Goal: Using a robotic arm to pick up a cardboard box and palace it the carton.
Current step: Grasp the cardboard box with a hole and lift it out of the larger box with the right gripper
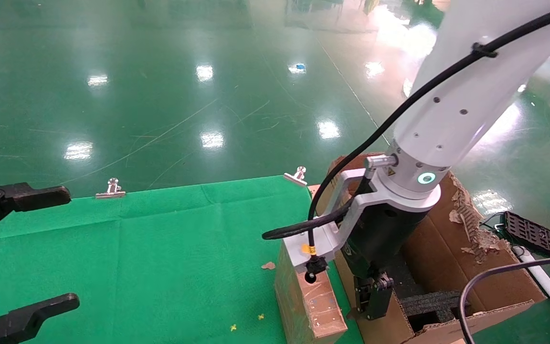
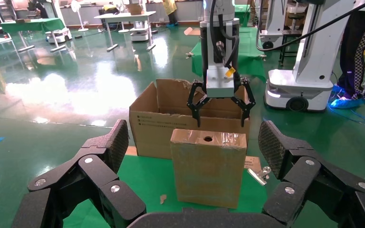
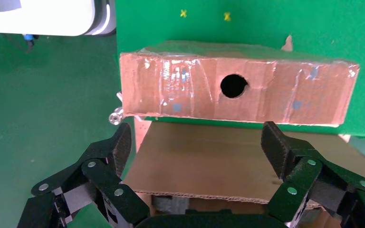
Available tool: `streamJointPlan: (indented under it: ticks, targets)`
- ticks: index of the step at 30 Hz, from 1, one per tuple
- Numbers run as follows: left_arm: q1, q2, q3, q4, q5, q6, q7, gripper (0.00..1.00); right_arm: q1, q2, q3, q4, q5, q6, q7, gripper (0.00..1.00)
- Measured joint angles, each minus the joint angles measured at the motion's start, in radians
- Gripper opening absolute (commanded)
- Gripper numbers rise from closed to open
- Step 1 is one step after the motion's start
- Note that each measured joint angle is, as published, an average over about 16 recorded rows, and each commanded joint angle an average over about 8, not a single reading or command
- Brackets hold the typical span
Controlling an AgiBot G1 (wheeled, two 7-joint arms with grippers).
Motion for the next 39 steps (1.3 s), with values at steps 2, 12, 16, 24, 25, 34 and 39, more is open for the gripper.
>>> streamJointPlan:
  ticks: [2,12,16,24,25,34,39]
  targets:
    - [0.0,0.0,0.0,0.0,0.0,0.0,0.0,1.0,0.008,-0.01,-0.02,-0.001,0.007,0.006,0.026,1.0]
    - [0.0,0.0,0.001,0.0,-0.001,0.0,0.0,1.0,0.043,0.023,-0.078,-0.01,0.039,0.081,0.326,1.0]
    - [0.0,0.0,0.001,0.0,-0.001,0.0,0.001,1.0,0.05,0.061,-0.088,-0.014,0.059,0.125,0.498,1.0]
    - [0.0,-0.001,0.002,0.0,-0.001,-0.001,0.001,1.0,0.02,0.112,-0.105,-0.019,0.105,0.194,0.746,1.0]
    - [0.0,-0.001,0.002,0.0,-0.001,-0.001,0.001,1.0,0.014,0.115,-0.107,-0.02,0.11,0.2,0.761,1.0]
    - [-0.001,-0.001,0.002,0.0,-0.002,-0.001,0.001,1.0,-0.05,0.109,-0.123,-0.024,0.128,0.238,0.805,1.0]
    - [-0.001,-0.001,0.003,0.0,-0.002,-0.001,0.001,0.99,-0.07,0.092,-0.134,-0.022,0.111,0.253,0.817,0.49]
